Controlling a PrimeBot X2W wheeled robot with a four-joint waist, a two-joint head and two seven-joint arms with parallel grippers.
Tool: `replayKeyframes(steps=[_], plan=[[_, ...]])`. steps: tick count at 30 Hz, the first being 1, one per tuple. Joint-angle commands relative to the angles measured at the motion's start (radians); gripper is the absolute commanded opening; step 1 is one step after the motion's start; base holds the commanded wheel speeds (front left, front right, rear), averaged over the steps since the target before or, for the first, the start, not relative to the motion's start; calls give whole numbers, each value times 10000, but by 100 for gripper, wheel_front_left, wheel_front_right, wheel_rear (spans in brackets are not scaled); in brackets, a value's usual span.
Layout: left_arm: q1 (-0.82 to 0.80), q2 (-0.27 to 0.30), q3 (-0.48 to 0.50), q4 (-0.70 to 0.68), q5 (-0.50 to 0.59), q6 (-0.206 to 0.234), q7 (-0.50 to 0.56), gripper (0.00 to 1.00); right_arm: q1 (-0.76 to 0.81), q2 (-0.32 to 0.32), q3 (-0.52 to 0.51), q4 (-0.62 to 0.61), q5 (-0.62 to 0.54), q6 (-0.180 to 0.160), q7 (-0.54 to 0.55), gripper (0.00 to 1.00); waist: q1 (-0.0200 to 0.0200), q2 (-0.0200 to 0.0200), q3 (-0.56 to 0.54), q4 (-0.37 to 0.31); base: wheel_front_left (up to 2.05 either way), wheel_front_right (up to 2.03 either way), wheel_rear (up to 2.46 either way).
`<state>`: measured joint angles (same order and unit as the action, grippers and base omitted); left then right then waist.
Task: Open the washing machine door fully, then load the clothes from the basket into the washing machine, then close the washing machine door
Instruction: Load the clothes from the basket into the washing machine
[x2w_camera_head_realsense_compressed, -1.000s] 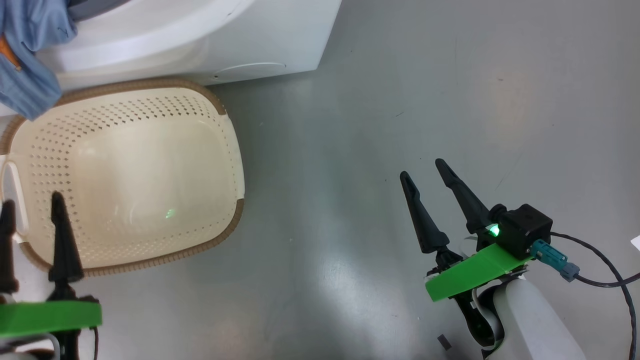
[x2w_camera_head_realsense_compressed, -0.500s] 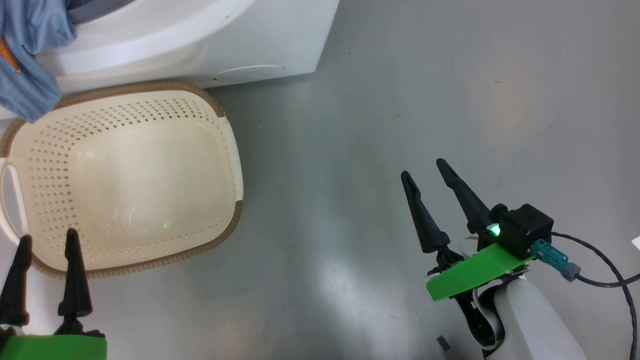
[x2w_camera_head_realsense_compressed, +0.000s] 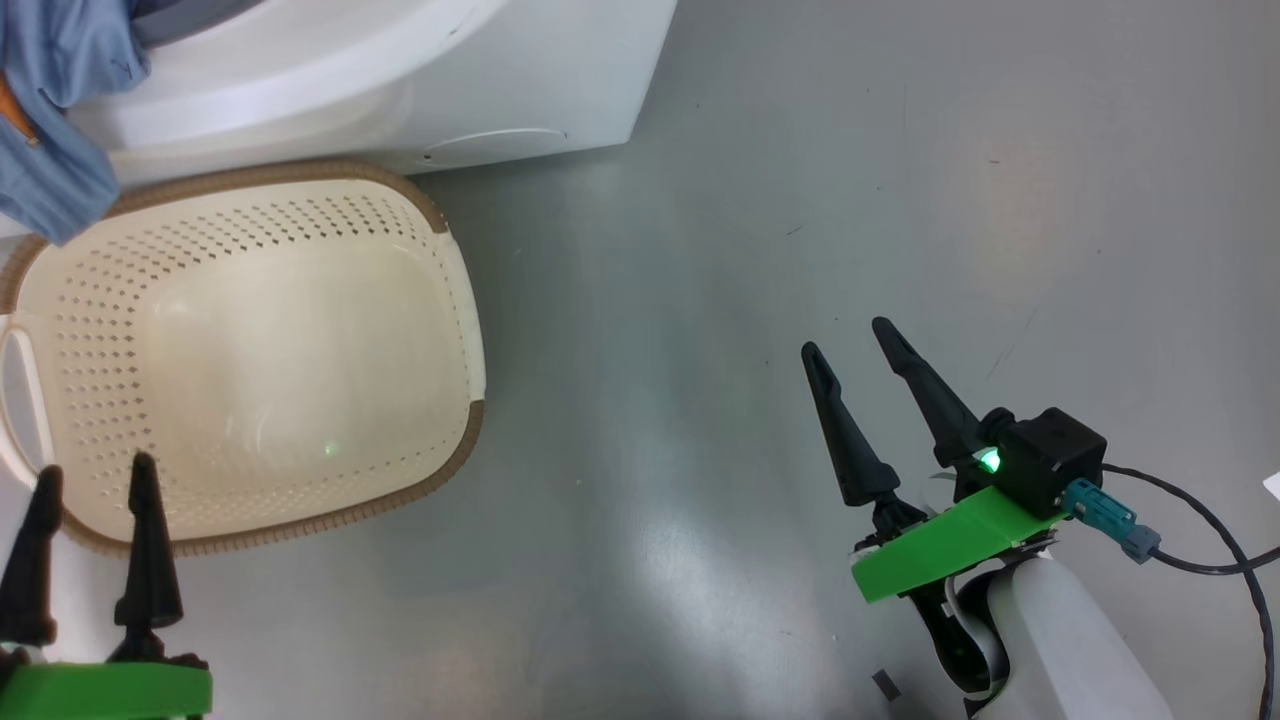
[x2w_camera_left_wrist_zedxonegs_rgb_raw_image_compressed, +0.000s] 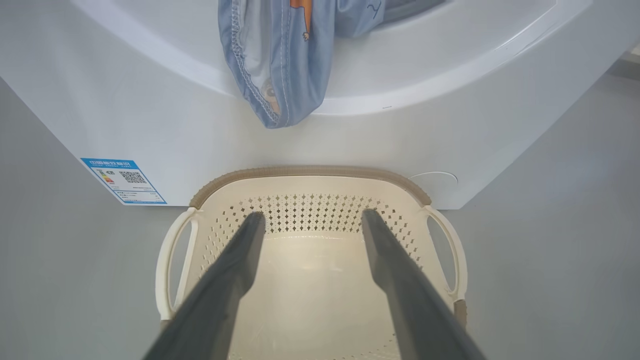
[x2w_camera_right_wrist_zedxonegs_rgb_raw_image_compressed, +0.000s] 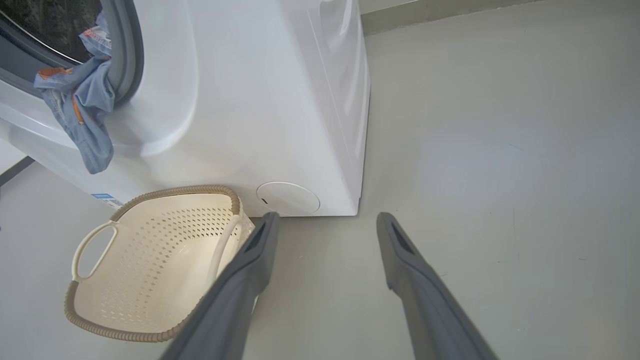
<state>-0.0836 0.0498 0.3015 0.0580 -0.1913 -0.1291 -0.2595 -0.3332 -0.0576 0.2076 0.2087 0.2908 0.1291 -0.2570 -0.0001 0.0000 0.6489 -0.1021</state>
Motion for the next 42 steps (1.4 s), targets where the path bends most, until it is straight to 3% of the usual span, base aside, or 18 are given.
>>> replayKeyframes(steps=[1,8,15,27,39,42], plan=[[-75,213,385,-176,-63,-15,-22,100,134,74,205,-185,-8,16,-48,100,1,0,3,5,0,0,0],[-939,564,246,-116,-175,-15,-22,100,130,74,223,-167,23,16,-48,100,1,0,-26,-43,0,0,0],[-2104,1288,-98,240,-236,-15,50,100,127,74,259,-156,72,16,-48,100,1,0,-73,-121,0,0,0],[-5035,2691,-610,979,11,87,1884,100,192,74,339,-103,223,16,-48,100,1,0,-149,-312,0,0,0],[-6615,3059,-1304,2518,392,446,4289,100,248,74,461,-21,256,16,-48,100,1,0,-172,-346,0,0,0],[-6811,3048,-1229,2763,251,524,4414,100,260,74,448,-18,314,16,-48,100,1,0,-129,-402,0,0,0]])
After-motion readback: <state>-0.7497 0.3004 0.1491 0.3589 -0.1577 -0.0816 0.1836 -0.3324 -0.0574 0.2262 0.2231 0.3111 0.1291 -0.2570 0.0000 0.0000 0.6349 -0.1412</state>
